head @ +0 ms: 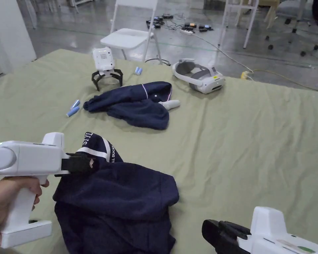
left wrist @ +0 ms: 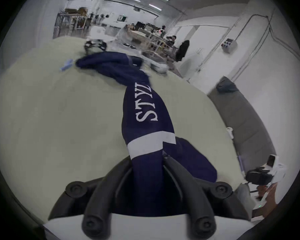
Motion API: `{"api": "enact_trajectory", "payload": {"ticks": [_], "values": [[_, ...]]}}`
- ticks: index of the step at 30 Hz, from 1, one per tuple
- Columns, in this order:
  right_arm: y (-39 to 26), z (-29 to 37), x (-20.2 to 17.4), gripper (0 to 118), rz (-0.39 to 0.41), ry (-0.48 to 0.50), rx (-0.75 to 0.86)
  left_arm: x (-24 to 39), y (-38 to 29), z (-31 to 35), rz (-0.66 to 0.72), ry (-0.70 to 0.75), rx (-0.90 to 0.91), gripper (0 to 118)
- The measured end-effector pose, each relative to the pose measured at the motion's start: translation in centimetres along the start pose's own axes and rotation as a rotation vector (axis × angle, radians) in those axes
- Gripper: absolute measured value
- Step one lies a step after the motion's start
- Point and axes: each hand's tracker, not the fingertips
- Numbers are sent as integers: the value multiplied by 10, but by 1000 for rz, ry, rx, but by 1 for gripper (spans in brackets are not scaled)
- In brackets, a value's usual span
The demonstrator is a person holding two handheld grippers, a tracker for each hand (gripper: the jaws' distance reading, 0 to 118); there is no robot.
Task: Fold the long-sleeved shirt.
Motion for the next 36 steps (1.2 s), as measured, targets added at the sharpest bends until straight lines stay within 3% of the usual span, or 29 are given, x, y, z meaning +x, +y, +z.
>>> {"api": "enact_trajectory", "payload": {"ticks": [4, 5, 7, 8, 9, 11, 12, 15, 16, 17, 18, 19, 24, 29, 34, 36], "values": [[9, -31, -21, 0, 86, -11, -14, -77, 9, -6, 59, 129, -27, 21], [10, -35, -22, 0, 92, -9, -23, -87, 7, -9, 69, 159, -28, 33], [10, -39, -21, 0, 91, 5, -39, -101, 1, -14, 115, 217, -37, 84], [10, -39, -20, 0, 89, 7, -45, -94, -3, -17, 94, 250, -21, 102], [10, -37, -19, 0, 87, 8, -49, -89, -7, -16, 71, 258, 11, 108], [8, -28, -13, 0, 97, 2, -47, -78, -5, -3, 51, 220, 62, 109], [9, -22, -11, 0, 100, -6, -43, -63, -2, -2, 79, 158, 70, 107], [8, 2, 3, 0, 89, -30, -11, -23, 3, 19, 24, 180, 120, 105], [8, 13, 8, 0, 79, -40, 9, -1, 1, 31, -4, 173, 160, 99], [10, 25, 12, 0, 62, -60, 42, 22, 0, 41, -28, 144, 189, 72], [11, 37, 17, 0, 45, -72, 70, 44, -2, 50, -40, 97, 233, 33], [13, 52, 22, 0, 33, -81, 96, 70, -4, 55, -62, 80, 258, 7], [20, 133, 33, 0, 53, -198, 272, 194, -38, 58, -233, -27, 378, 4], [10, 202, 51, 0, 121, -384, 431, 309, -84, 39, -269, -107, 514, 4], [2, 241, 60, 0, 204, -568, 547, 377, -127, 9, -409, 50, 620, 4], [-3, 244, 63, 0, 232, -630, 592, 392, -139, 2, -403, 63, 614, 4]]}}
